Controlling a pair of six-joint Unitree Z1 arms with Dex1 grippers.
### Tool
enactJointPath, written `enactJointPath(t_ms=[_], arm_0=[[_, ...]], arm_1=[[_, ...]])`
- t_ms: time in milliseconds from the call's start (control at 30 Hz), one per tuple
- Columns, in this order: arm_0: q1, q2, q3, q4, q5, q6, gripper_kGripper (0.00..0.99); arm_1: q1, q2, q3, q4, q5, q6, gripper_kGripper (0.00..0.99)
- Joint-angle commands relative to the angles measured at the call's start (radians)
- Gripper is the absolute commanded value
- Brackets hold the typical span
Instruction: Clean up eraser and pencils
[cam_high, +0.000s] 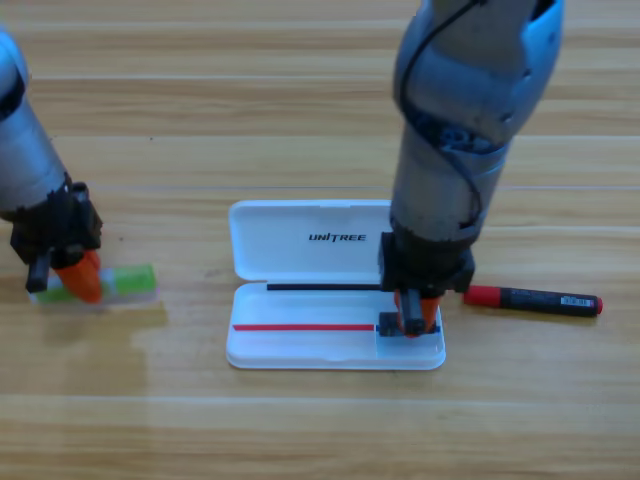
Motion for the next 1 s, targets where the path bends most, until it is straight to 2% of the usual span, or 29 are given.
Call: enactJointPath(t_ms=[33, 333, 633, 1000], arm_0=[[-0.015, -0.070, -0.054, 0.068, -0.019, 0.021, 0.000], [-0.033, -0.139, -0.142, 0.159, -0.059, 0.052, 0.000], [-0.113, -0.151, -0.245, 0.245, -0.065, 0.061, 0.000], [-0.246, -0.124, -0.291, 0.262, -0.044, 0.007, 0.000]], arm_1=[[0.020, 0.113, -0.022, 0.016, -0.019, -0.002, 0.000], [0.000, 0.134, -0.030, 0.013, -0.033, -0.002, 0.000], [-0.020, 0.126, -0.021, 0.008, -0.036, -0.001, 0.000], [-0.046, 0.105, 0.005, -0.009, -0.049, 0.001, 0.000]])
